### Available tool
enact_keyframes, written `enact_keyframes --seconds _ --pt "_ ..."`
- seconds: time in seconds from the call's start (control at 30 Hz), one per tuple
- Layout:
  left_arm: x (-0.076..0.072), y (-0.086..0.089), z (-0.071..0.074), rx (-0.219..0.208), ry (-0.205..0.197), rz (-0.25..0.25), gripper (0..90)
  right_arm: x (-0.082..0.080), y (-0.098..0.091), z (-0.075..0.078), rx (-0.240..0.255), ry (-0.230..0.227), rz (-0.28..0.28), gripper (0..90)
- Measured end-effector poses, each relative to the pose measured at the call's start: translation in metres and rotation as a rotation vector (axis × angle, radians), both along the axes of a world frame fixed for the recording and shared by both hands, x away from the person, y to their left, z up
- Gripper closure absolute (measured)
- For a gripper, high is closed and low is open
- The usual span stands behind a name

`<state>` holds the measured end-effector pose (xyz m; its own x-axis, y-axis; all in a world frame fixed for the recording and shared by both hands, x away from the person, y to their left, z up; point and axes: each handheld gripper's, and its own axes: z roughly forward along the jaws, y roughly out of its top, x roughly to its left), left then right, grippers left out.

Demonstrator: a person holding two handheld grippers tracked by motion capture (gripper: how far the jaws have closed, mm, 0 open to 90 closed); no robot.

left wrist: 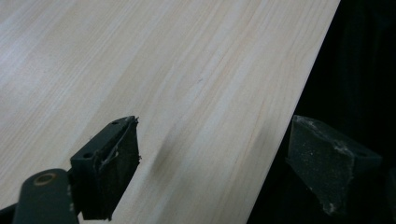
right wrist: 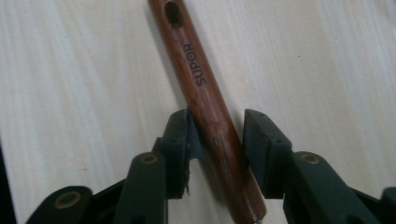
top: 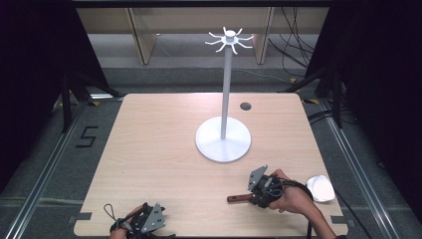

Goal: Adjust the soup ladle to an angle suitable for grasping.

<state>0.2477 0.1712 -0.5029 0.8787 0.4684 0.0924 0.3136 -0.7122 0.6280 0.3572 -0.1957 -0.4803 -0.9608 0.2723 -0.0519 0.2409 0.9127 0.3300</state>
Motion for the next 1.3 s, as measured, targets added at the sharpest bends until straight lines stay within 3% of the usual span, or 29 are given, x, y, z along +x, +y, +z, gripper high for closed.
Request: enact_keyframes --seconds 0.3,0.37,0.47,0.5,0.57,0.6,0.67,0.77,0.83,0.9,0.93,0.97,1.1,1.13,1.23,1.27,1.3 --pt "0.001 0.001 0.0 0.012 -0.008 -0.001 15.9 0.008 0.01 0.002 -0.065 0.017 -0.018 69.8" --pt "0.001 0.0 0.0 0.01 -0.008 -0.002 15.9 0.013 0.01 0.003 -0.084 -0.01 0.028 70.2" --pt "0.0 0.0 0.0 0.012 -0.007 -0.003 15.9 0.01 0.012 0.003 -0.088 -0.004 0.006 70.6" --pt "0.001 0.0 0.0 0.011 -0.009 -0.002 15.9 0.01 0.013 0.004 -0.126 -0.015 0.015 71.3" --pt "0.0 0.0 0.0 0.01 -0.008 -0.005 15.9 0.011 0.015 0.004 -0.143 -0.049 0.071 72.3" --pt "0.001 0.0 0.0 0.012 -0.008 -0.004 15.9 0.008 0.016 0.005 -0.157 -0.054 0.034 73.0" --pt "0.001 0.0 0.0 0.012 -0.008 -0.003 15.9 0.009 0.016 0.005 -0.155 -0.068 0.041 73.6" --pt "0.001 0.0 0.0 0.012 -0.008 -0.004 15.9 0.009 0.012 0.011 -0.129 -0.06 0.006 74.1" --pt "0.001 0.0 0.0 0.012 -0.009 -0.002 15.9 0.011 0.011 0.013 -0.118 -0.07 0.026 74.1" --pt "0.0 0.0 0.0 0.01 -0.01 -0.006 15.9 0.009 0.007 0.02 -0.082 -0.063 -0.035 74.1" --pt "0.0 0.001 0.0 0.01 -0.01 -0.004 15.9 0.012 0.005 0.022 -0.07 -0.085 -0.022 74.1" --pt "0.001 0.001 0.0 0.011 -0.01 -0.002 15.9 0.01 0.003 0.026 -0.05 -0.065 -0.048 74.1" --pt "0.0 0.001 0.0 0.011 -0.009 -0.004 15.9 0.009 -0.006 0.038 0.02 -0.119 -0.087 74.1" --pt "0.0 0.001 0.0 0.01 -0.01 -0.003 15.9 0.008 -0.008 0.042 0.036 -0.114 -0.103 74.2" --pt "0.0 0.001 0.0 0.009 -0.011 -0.004 15.9 0.009 -0.015 0.054 0.103 -0.166 -0.13 74.2" --pt "0.0 0.001 0.0 0.009 -0.01 -0.003 15.9 0.006 -0.017 0.058 0.117 -0.172 -0.181 74.2" --pt "0.0 0.001 0.0 0.009 -0.01 -0.003 15.9 0.007 -0.02 0.063 0.143 -0.178 -0.155 74.2"
